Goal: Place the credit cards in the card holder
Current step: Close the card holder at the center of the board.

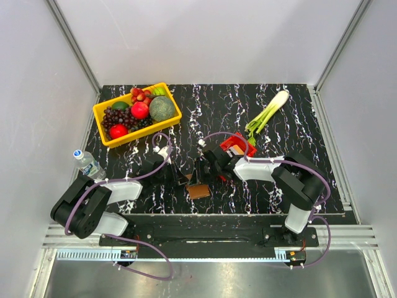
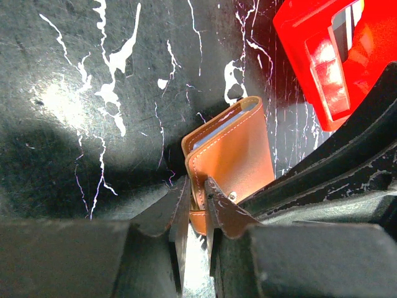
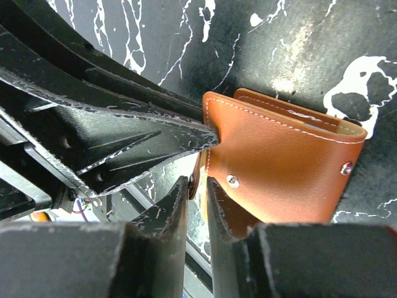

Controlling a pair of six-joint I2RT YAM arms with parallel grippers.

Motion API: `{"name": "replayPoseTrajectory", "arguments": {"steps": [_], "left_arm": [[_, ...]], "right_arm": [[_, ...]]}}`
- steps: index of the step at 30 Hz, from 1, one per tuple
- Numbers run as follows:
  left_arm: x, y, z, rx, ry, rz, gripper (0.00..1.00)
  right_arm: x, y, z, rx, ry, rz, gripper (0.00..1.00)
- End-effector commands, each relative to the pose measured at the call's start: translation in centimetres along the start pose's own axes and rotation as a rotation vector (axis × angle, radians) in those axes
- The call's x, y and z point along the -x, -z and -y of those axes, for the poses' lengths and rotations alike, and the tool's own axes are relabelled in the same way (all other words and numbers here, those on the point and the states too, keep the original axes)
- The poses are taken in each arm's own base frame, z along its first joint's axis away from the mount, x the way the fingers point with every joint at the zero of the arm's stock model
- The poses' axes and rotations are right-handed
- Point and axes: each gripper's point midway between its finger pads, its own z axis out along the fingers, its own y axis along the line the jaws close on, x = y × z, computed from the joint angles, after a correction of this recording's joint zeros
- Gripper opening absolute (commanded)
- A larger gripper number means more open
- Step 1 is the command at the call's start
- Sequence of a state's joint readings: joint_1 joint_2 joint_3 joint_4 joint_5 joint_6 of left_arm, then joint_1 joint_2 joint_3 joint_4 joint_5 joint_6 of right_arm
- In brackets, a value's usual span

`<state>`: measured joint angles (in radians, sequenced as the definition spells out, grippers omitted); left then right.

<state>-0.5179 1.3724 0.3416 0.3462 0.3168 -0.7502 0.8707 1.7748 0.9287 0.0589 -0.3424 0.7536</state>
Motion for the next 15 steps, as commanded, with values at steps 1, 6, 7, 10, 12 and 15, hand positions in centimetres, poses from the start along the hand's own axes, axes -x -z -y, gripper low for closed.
{"name": "replayPoseTrajectory", "arguments": {"steps": [1,6,7,10,12,15], "left_arm": [[1.08,-0.08,0.62,-0.024,-0.024,0.041,0.18],[1.04,-0.12,0.64,-0.025,-0.024,0.038,0.18],[1.07,-0.12,0.66,-0.026,-0.024,0.039,0.18],[1.04,-0.14,0.63,-0.025,-0.024,0.038,0.18],[1.09,-0.17,0.62,-0.024,-0.024,0.039,0.18],[0.98,-0.17,0.55,-0.023,-0.024,0.036,0.18]], "right_arm": [[1.41,0.63,-1.33,0.001,0.044,0.047,0.24],[1.66,0.85,-1.14,-0.015,0.05,0.056,0.24],[1.53,0.85,-1.14,-0.016,0.05,0.052,0.24],[1.66,0.91,-1.32,-0.012,0.057,0.054,0.22],[1.73,0.98,-1.38,-0.011,0.061,0.057,0.17],[1.94,1.05,-1.5,-0.01,0.063,0.062,0.15]]}}
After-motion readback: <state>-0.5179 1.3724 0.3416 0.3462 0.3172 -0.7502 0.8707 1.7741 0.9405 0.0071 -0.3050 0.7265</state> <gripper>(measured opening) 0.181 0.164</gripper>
